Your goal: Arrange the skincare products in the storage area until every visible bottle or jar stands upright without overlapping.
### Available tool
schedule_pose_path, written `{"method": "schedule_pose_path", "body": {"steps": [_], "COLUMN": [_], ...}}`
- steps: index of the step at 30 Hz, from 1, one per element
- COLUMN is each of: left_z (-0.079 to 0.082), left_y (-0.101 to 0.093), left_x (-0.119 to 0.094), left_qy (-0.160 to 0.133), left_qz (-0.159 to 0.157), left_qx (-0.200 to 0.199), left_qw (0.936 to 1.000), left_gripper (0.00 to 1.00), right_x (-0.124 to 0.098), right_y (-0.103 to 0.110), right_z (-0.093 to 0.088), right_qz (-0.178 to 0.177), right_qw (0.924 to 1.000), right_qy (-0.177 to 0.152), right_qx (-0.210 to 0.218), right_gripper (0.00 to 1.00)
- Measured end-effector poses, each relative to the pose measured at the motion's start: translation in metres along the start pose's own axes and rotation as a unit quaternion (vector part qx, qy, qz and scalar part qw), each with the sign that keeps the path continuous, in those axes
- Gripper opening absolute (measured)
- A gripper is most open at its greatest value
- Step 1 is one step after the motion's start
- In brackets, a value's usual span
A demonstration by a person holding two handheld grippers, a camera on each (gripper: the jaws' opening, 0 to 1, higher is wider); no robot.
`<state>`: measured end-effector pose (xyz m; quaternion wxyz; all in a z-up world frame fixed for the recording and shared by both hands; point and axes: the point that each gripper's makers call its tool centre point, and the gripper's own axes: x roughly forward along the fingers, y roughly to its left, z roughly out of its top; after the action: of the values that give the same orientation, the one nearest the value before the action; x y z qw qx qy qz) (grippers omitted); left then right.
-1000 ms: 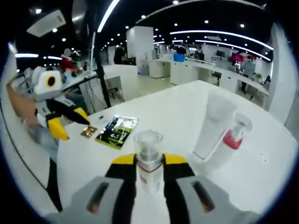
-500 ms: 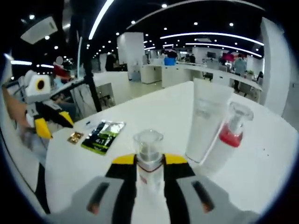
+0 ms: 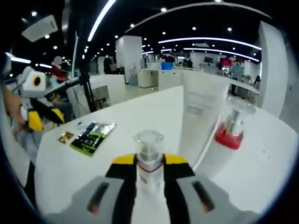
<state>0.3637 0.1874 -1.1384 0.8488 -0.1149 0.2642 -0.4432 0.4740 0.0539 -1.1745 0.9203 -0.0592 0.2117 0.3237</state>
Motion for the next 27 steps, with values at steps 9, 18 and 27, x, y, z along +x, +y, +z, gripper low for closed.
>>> {"method": "schedule_pose_path", "body": {"steps": [9, 18, 27], "left_z": [0.001, 0.0, -0.001], "left_y": [0.008, 0.008, 0.008], "left_x": [0.003, 0.006, 0.005], "left_qy": [0.0, 0.005, 0.008], "left_qz": [0.009, 0.012, 0.014], "left_qx": [-0.007, -0.008, -0.007], "left_qw": [0.9999, 0.9999, 0.9998], "left_gripper": [0.32, 0.32, 0.31], "right_x": [0.001, -0.005, 0.004], "right_y": [-0.013, -0.022, -0.023], "right_z": [0.001, -0.002, -0.004], "right_qz": [-0.012, -0.014, -0.022], "right_qw": [0.9997, 0.9993, 0.9989], "right_qy": [-0.019, -0.034, -0.011], "right_qx": [-0.004, -0.008, -0.039], "right_gripper": [0.19, 0.2, 0.2]}}
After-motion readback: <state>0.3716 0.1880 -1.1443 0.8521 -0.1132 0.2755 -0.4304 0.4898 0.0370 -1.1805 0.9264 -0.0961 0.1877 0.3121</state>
